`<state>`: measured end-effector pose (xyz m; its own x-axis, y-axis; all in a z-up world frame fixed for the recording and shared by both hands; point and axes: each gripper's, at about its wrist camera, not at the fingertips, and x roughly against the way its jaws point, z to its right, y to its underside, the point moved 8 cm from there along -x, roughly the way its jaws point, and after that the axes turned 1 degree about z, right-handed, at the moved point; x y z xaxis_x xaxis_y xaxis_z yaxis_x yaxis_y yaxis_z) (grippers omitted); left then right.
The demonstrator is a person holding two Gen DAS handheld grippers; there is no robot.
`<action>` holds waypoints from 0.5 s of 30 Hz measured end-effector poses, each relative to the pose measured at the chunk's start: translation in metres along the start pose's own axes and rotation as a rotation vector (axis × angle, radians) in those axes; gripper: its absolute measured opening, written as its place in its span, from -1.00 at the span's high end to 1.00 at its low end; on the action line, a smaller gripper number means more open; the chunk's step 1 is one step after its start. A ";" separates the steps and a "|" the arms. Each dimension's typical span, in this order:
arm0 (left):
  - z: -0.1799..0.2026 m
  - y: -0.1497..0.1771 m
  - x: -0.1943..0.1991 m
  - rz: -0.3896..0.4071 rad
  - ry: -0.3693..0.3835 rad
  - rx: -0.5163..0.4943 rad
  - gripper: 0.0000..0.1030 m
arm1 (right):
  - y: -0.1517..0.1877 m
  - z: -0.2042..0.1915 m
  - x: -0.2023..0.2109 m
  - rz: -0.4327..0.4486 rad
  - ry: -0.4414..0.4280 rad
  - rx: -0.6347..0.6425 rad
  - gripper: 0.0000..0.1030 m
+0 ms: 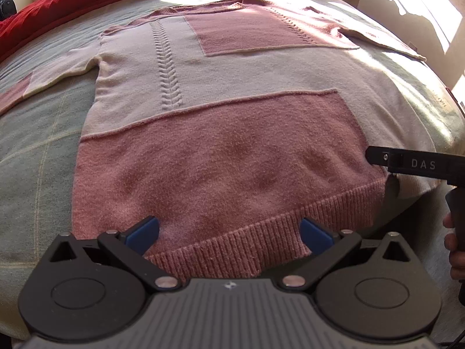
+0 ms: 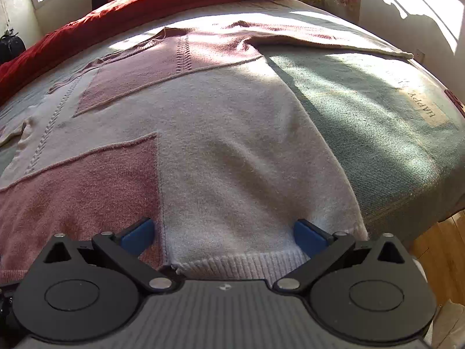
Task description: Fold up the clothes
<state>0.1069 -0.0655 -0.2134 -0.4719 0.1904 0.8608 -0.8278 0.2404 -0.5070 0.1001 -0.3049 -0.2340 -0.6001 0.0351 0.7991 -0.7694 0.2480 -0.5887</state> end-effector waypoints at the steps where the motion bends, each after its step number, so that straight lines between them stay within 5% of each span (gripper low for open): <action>1: -0.004 -0.004 0.002 0.006 0.001 0.015 -0.99 | 0.000 0.000 0.001 -0.005 0.002 -0.003 -1.00; 10: -0.034 -0.055 -0.003 0.057 0.011 0.083 -0.99 | -0.010 -0.003 0.001 -0.056 -0.001 -0.064 -1.00; 15: -0.044 -0.051 -0.032 -0.004 0.051 0.160 -0.99 | -0.022 -0.015 -0.001 -0.061 -0.021 -0.046 -1.00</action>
<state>0.1776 -0.0417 -0.2166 -0.4561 0.2390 0.8573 -0.8691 0.0876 -0.4868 0.1211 -0.2956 -0.2195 -0.5569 -0.0014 0.8306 -0.7944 0.2928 -0.5321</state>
